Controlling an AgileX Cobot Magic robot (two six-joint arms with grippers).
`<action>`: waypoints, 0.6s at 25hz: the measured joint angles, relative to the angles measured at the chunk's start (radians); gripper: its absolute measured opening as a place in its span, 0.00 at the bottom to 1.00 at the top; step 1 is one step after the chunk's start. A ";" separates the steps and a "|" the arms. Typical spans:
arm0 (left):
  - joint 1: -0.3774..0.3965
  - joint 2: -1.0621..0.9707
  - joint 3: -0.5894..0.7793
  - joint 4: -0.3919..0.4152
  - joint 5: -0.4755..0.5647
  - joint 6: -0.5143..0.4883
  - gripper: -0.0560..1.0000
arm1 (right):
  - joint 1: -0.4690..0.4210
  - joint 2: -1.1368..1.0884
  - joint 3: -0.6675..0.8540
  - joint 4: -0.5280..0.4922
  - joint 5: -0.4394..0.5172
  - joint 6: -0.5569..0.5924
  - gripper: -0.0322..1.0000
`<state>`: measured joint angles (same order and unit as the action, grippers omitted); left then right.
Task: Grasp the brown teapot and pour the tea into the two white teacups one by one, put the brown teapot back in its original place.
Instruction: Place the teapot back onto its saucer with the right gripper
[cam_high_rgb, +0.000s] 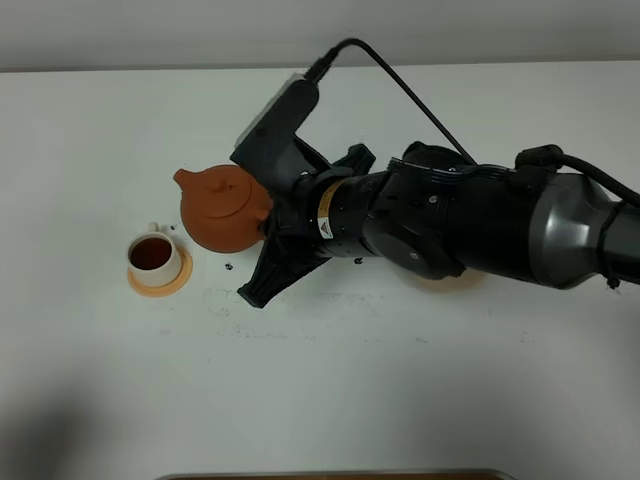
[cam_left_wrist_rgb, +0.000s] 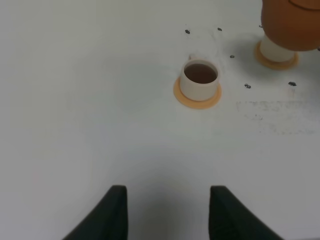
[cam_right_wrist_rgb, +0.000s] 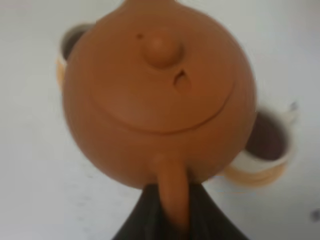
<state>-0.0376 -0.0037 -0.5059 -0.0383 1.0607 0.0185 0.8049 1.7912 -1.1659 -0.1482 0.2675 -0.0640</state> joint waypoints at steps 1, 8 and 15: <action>0.000 0.000 0.000 0.000 0.000 0.000 0.44 | -0.005 0.000 0.024 0.051 -0.023 0.000 0.14; 0.000 0.000 0.000 0.000 0.000 0.000 0.44 | -0.017 0.033 0.137 0.192 -0.179 0.000 0.14; 0.000 0.000 0.000 0.000 0.000 0.000 0.44 | 0.023 0.070 0.156 0.204 -0.195 0.003 0.14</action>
<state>-0.0376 -0.0037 -0.5059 -0.0383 1.0607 0.0185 0.8281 1.8608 -1.0103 0.0555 0.0730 -0.0610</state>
